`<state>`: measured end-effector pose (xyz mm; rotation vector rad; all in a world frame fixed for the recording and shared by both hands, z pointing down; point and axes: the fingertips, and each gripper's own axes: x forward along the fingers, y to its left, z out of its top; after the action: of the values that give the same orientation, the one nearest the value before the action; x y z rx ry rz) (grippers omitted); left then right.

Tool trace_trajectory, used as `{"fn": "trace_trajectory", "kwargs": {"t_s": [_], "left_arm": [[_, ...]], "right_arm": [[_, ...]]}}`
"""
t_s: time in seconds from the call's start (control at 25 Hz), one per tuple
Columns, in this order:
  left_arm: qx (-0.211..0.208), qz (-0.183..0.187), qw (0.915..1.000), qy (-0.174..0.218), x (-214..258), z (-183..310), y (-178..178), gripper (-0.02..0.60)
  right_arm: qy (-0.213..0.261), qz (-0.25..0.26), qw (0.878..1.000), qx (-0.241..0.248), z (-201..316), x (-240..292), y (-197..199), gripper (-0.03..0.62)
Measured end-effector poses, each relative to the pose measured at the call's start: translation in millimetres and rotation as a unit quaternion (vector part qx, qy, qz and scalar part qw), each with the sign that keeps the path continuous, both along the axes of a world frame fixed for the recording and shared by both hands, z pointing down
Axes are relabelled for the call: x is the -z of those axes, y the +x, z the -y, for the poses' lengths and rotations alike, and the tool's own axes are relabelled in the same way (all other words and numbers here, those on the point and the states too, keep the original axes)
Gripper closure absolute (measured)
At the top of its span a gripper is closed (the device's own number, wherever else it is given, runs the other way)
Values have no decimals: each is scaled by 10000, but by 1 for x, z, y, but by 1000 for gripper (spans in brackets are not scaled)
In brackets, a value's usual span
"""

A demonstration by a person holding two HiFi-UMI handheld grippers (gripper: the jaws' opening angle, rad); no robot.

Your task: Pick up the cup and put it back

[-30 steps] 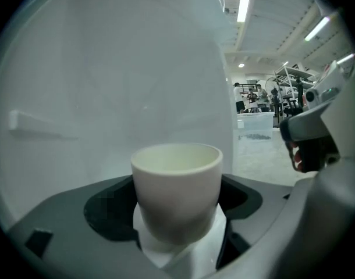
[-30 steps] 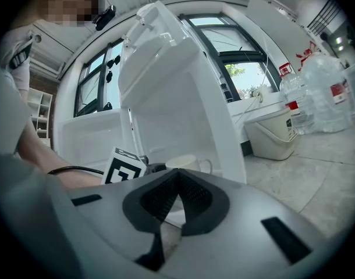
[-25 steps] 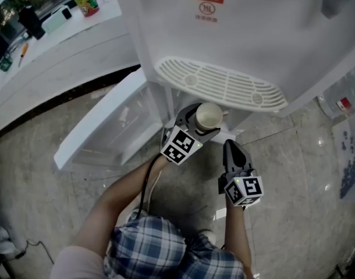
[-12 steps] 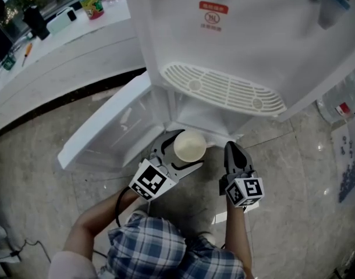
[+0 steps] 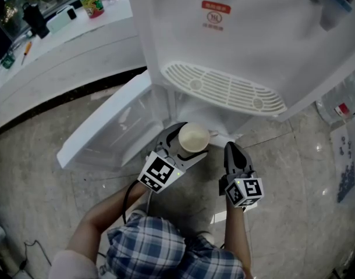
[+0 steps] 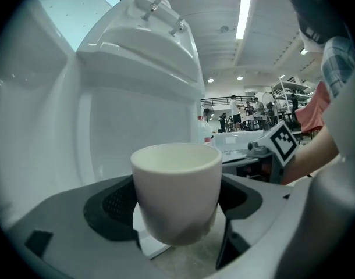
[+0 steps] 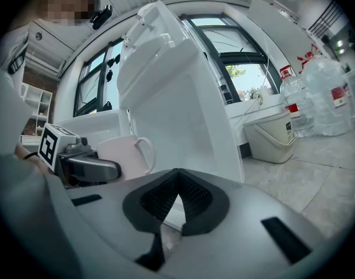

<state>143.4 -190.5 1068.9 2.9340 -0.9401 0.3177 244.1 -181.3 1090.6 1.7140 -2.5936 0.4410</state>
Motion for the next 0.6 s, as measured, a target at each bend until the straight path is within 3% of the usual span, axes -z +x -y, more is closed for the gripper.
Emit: {"fn": "trace_trajectory", "kwargs": {"t_s": [0.24, 0.48, 0.6], "left_arm": [[370, 7, 9993, -102, -23, 42, 21, 164], [512, 282, 9979, -289, -55, 83, 48, 164], [670, 194, 9965, -458, -65, 104, 55, 164]], "right_arm": [[-24, 2, 10000, 89, -2, -3, -5, 577], [-44, 25, 9999, 119, -1, -5, -7, 577], [-56, 45, 9999, 120, -2, -7, -7, 577]]}}
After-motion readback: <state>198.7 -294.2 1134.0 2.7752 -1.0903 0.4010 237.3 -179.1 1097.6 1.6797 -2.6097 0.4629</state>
